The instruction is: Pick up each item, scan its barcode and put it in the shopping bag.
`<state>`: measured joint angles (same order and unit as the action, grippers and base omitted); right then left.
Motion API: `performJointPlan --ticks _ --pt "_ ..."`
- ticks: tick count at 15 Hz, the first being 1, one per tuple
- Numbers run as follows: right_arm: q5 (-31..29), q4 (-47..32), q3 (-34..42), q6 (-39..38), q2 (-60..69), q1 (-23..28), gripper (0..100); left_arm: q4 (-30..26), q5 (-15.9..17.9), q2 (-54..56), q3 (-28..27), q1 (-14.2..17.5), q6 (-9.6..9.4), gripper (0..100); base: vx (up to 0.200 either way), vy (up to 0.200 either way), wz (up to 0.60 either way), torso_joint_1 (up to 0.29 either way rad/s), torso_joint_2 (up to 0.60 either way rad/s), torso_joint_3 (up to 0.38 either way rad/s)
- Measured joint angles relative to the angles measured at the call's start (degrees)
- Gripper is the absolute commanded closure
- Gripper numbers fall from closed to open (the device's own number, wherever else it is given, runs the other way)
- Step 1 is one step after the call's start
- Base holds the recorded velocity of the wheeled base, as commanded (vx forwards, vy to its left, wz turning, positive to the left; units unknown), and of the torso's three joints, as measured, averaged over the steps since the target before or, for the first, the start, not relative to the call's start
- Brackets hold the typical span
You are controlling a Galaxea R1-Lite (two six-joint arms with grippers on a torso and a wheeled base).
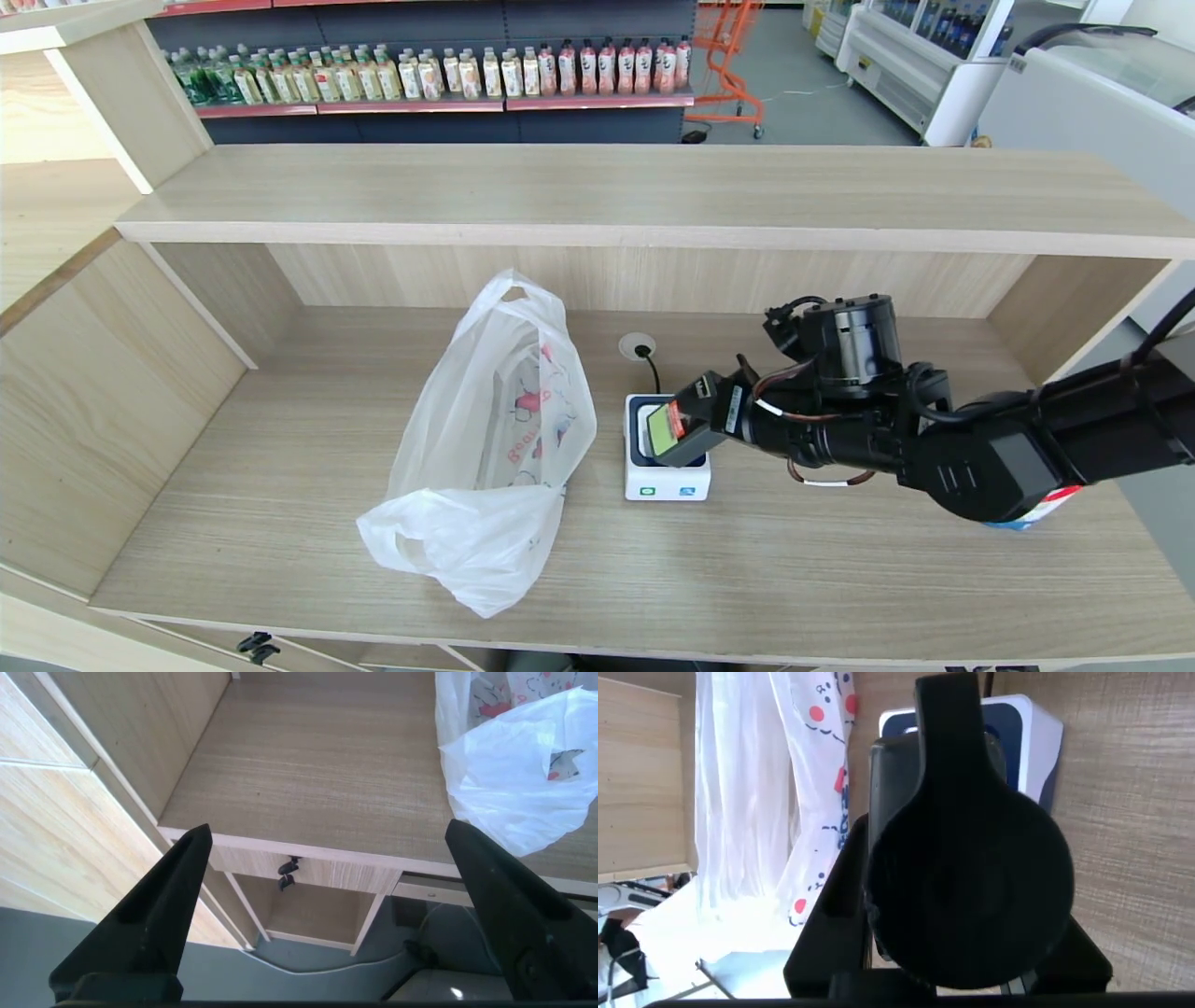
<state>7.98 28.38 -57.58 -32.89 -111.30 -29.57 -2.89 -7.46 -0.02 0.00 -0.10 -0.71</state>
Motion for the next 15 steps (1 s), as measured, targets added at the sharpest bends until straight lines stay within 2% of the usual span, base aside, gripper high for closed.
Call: performJointPlan --ticks 7,11,13,15 --pt "0.06 0.11 -1.49 1.55 -2.27 -0.96 100 0.00 0.02 0.00 0.00 0.02 0.00 0 0.000 0.000 0.00 0.000 0.00 0.000" --pt "-0.05 -0.39 -2.47 2.18 2.76 -1.54 100 -0.01 0.00 0.00 0.00 0.00 0.00 0 0.000 0.000 0.00 0.000 0.00 0.000" --pt "-0.05 -1.80 -2.27 9.22 9.09 -1.99 100 -0.01 0.02 0.00 0.00 0.00 0.02 0 0.000 0.000 0.00 0.000 0.00 0.000" --pt "-0.68 -5.01 0.33 20.42 16.43 -2.19 100 0.00 0.00 0.00 0.00 0.00 0.02 0 0.000 0.000 0.00 0.000 0.00 0.000"
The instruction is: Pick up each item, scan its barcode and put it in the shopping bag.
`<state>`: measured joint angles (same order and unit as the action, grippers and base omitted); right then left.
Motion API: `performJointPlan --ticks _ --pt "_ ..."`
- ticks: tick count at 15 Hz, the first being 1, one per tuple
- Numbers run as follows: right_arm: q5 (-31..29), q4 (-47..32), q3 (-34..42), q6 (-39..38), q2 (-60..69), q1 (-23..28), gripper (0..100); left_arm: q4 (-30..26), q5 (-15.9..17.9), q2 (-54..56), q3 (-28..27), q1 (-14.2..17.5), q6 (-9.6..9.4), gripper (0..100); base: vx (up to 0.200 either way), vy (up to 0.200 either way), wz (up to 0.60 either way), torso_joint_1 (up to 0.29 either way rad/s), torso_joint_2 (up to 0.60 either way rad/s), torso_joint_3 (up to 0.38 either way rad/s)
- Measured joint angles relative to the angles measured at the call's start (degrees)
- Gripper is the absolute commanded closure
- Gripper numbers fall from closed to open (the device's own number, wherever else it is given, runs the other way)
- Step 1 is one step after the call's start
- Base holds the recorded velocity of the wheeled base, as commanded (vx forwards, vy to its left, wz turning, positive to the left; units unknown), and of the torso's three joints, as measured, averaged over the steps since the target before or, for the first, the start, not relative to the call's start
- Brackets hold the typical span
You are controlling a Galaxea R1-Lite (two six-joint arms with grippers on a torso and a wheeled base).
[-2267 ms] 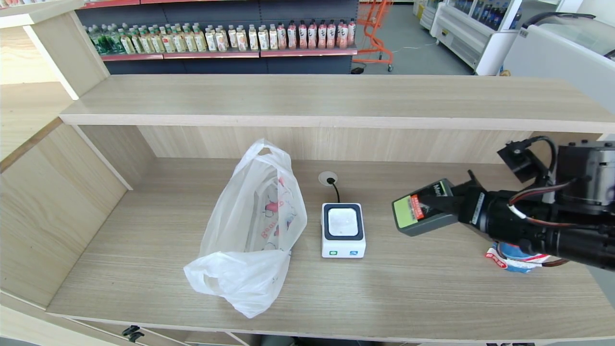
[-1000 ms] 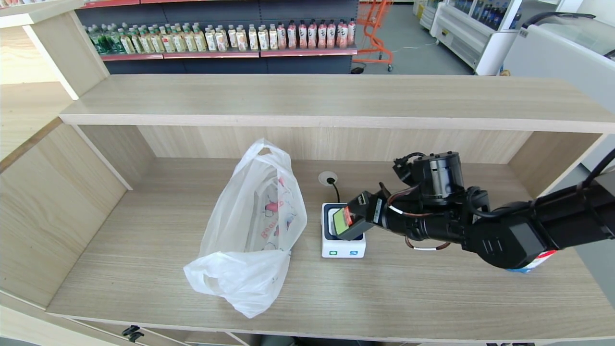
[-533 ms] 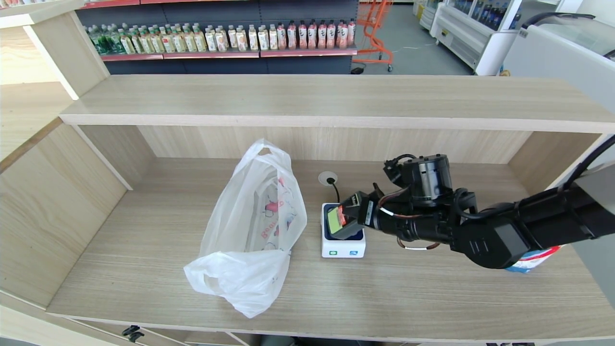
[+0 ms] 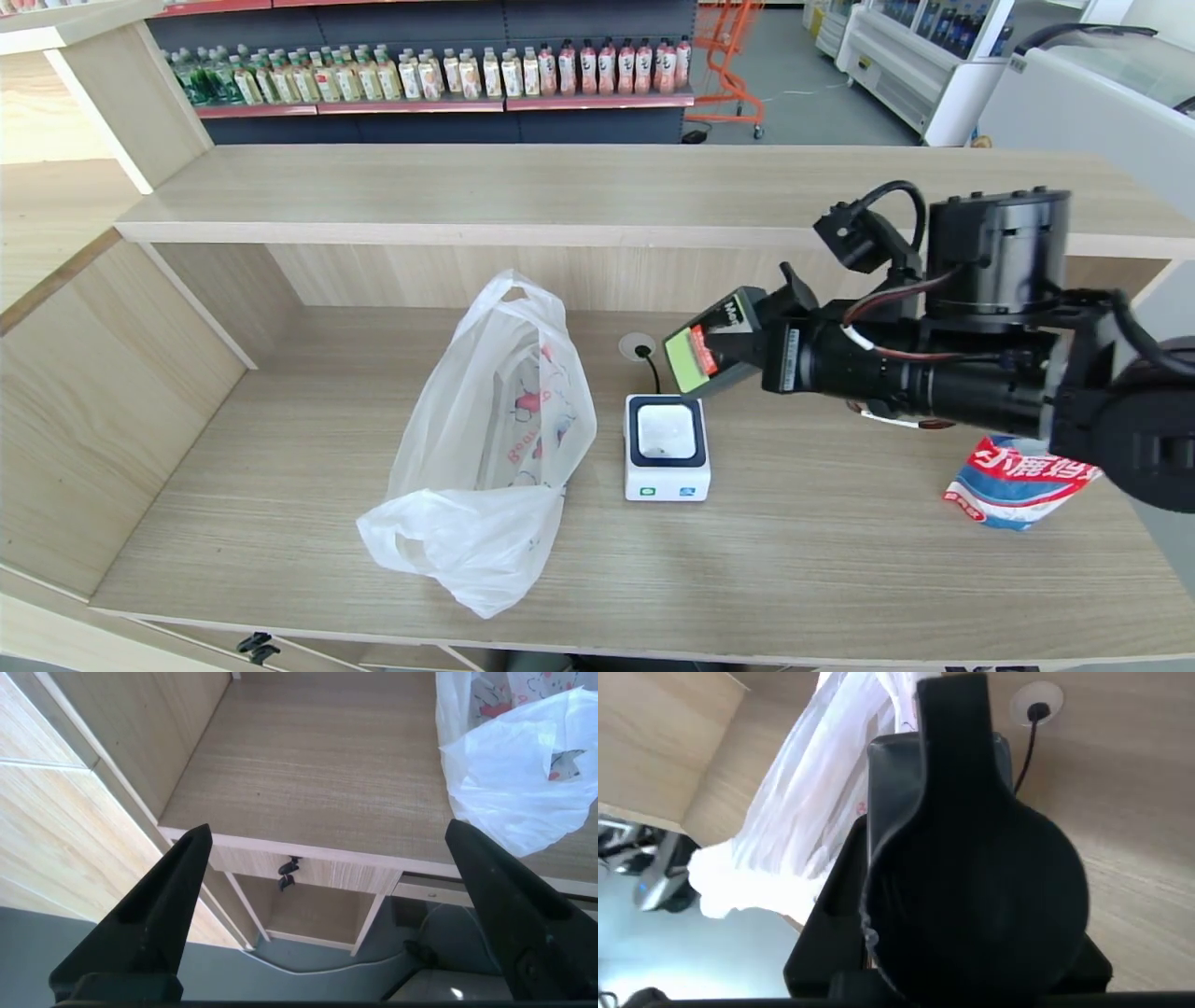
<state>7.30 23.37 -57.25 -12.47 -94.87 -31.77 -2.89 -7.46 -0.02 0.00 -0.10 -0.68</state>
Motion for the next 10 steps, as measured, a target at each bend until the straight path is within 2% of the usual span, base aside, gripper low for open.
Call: performJointPlan --ticks 3,6,8,10 --pt "-3.86 -3.04 7.11 8.42 10.01 -0.21 100 0.00 0.00 0.00 0.00 0.00 -0.02 0 0.000 0.000 0.00 0.000 0.00 0.000" --pt "-6.60 -8.64 10.42 9.25 17.19 -0.37 100 0.00 0.02 0.00 0.00 0.00 -0.21 0 0.000 0.000 0.00 0.000 0.00 0.000" --pt "-6.51 -9.28 12.18 9.13 20.31 -0.37 100 0.00 0.00 0.00 0.00 0.00 -0.13 0 0.000 0.000 0.00 0.000 0.00 0.000" --pt "-6.22 -9.23 13.23 7.47 21.72 -0.37 100 0.00 0.00 0.00 0.00 0.00 -0.10 0 0.000 0.200 0.00 0.002 0.00 0.000"
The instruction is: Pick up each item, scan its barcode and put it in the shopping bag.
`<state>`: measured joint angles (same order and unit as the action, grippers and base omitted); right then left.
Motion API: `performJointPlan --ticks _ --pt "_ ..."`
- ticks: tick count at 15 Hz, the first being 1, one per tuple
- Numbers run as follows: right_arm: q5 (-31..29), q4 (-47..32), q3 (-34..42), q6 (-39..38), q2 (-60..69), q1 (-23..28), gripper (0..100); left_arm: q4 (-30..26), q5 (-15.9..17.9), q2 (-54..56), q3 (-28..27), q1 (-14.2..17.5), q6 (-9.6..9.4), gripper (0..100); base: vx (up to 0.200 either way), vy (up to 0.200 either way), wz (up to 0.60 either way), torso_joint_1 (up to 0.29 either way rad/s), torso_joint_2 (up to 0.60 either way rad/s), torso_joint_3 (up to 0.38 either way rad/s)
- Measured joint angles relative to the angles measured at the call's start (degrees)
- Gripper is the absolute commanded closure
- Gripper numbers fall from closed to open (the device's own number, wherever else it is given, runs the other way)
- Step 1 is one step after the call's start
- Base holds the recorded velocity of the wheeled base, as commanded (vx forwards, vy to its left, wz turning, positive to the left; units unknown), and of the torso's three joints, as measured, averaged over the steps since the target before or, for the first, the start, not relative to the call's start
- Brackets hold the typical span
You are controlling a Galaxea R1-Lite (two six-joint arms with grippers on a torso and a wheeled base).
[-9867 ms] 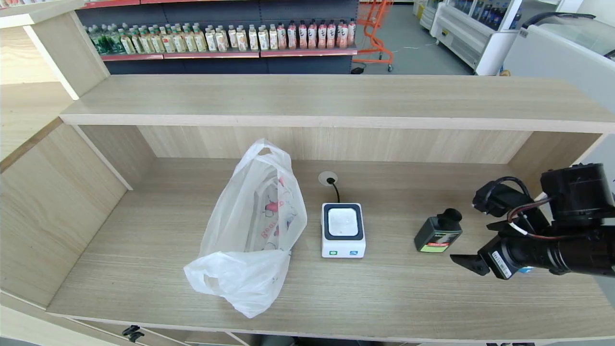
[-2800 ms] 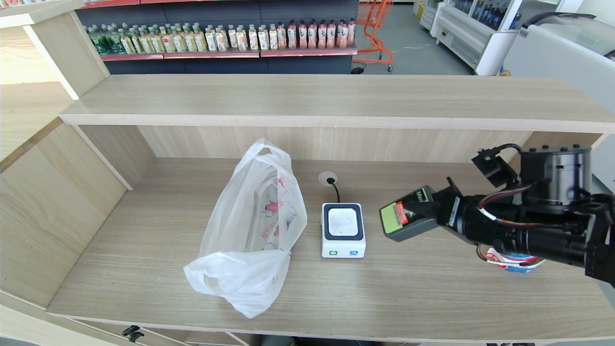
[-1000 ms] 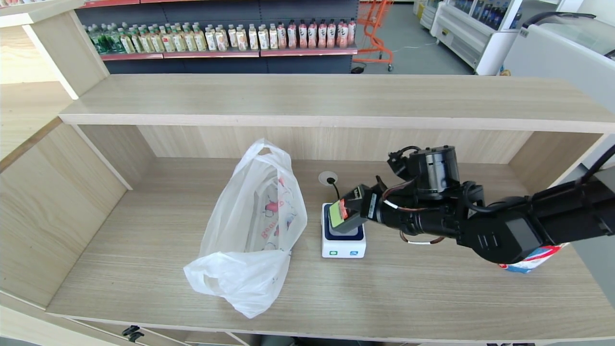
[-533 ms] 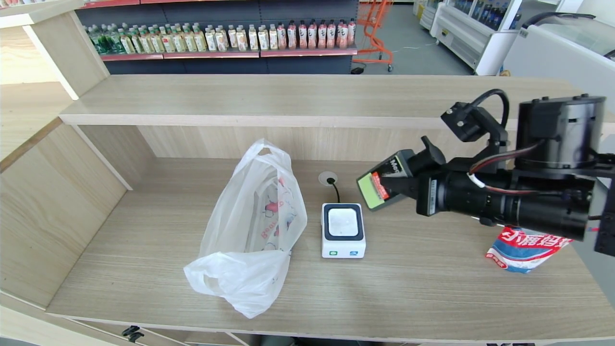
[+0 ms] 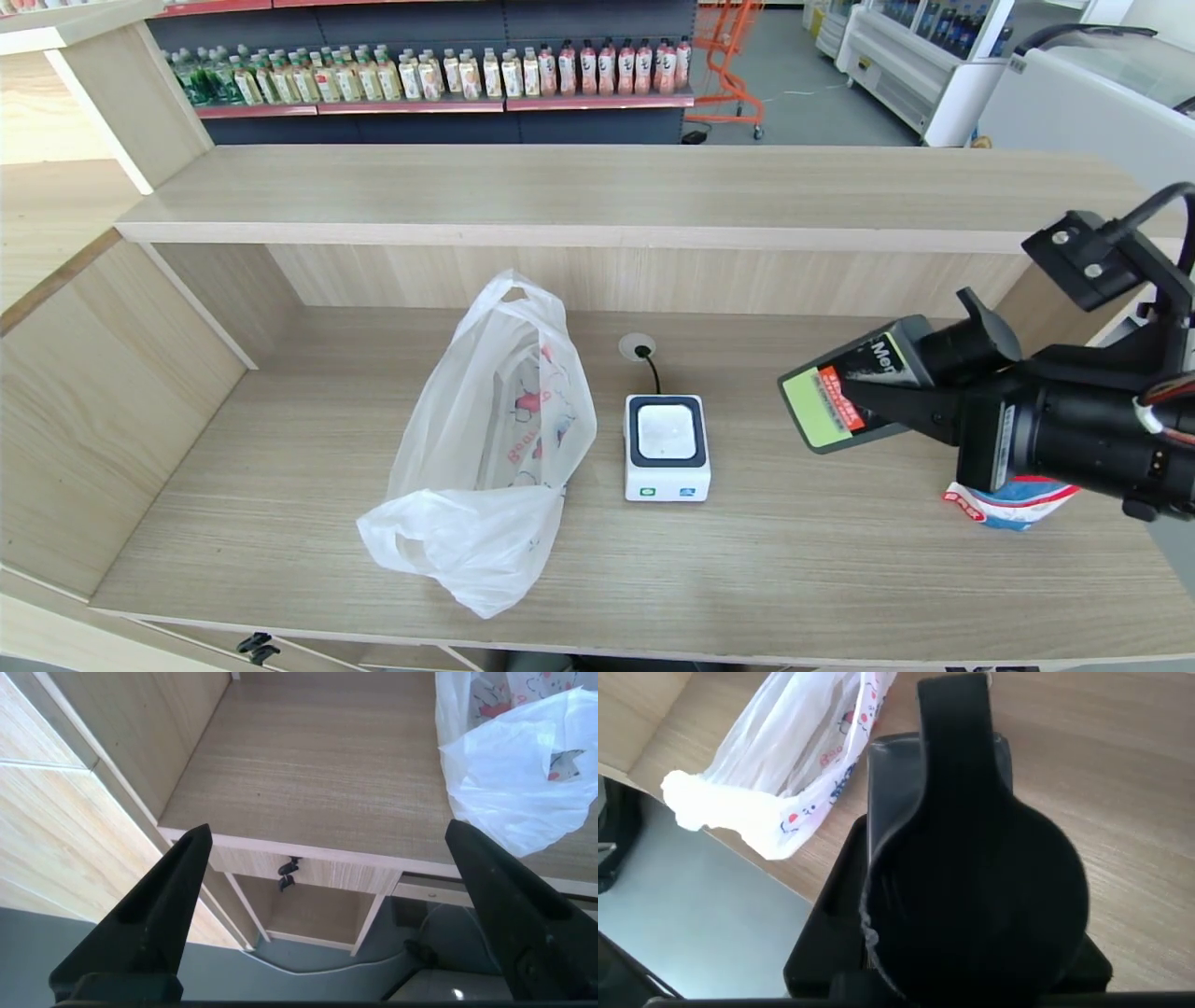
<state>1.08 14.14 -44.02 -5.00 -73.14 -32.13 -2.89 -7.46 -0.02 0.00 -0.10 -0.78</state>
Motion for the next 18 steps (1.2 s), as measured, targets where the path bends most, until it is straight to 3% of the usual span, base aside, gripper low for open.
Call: performJointPlan --ticks 9,18 --pt "1.78 0.33 -2.43 -9.03 -3.69 -2.60 100 0.00 0.02 0.00 0.00 -0.01 0.10 0 0.000 0.200 0.00 0.000 0.00 0.003" --pt "0.22 1.05 -5.23 -9.29 -17.73 -4.02 100 0.00 0.00 0.00 0.00 0.00 0.07 0 0.000 0.000 0.00 0.000 0.00 0.000"
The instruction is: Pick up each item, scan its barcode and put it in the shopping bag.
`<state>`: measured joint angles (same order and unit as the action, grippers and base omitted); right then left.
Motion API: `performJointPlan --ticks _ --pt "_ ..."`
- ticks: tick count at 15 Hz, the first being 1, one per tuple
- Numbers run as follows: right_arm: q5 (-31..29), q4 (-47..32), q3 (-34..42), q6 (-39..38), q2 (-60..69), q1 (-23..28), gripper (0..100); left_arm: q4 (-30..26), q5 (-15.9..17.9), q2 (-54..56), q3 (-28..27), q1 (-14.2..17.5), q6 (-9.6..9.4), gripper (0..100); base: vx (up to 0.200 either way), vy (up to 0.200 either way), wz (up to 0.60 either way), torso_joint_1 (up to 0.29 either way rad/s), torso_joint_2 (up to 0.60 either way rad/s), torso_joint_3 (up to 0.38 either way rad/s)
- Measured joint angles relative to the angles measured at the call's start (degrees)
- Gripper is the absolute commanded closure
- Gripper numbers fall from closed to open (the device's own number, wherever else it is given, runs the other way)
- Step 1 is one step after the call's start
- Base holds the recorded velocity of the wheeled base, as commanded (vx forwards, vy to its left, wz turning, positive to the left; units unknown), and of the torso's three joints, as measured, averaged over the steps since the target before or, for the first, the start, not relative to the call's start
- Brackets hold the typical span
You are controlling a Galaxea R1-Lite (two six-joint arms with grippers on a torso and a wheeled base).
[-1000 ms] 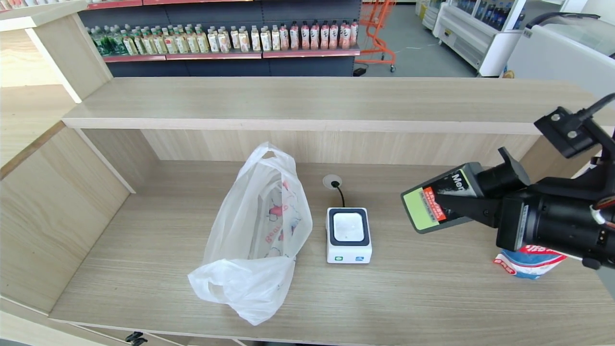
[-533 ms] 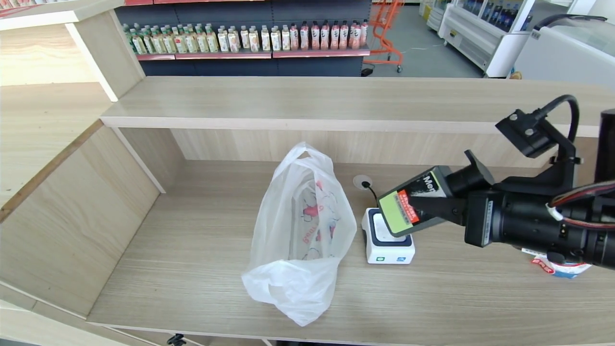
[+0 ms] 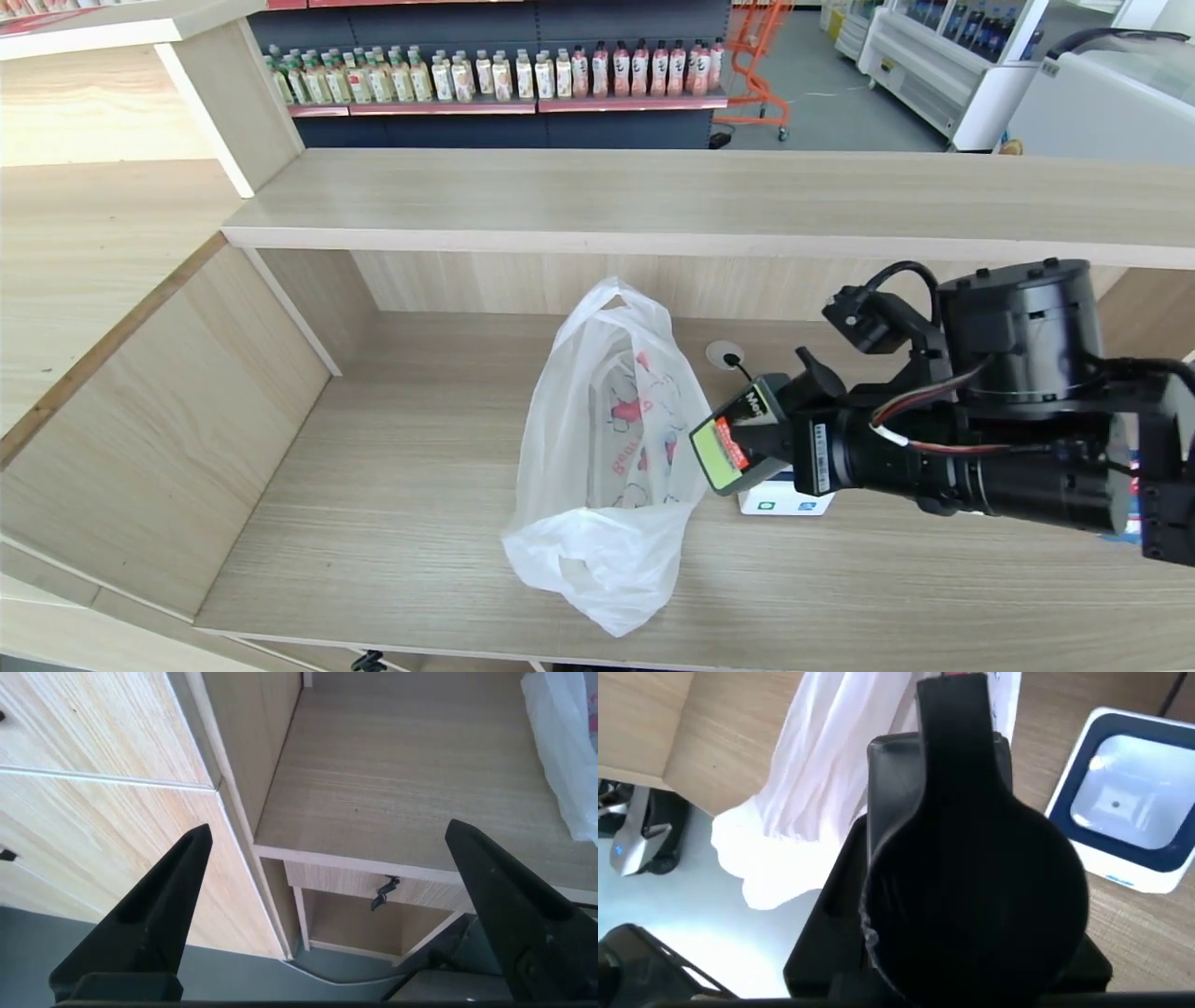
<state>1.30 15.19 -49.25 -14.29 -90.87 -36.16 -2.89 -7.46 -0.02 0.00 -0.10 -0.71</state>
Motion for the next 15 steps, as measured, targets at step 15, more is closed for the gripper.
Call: performJointPlan --ticks 15 --pt "-4.12 13.08 -4.83 5.78 -21.50 -1.22 100 -0.01 0.02 0.00 0.00 0.00 0.00 0 0.000 0.000 0.00 0.000 0.00 0.000"
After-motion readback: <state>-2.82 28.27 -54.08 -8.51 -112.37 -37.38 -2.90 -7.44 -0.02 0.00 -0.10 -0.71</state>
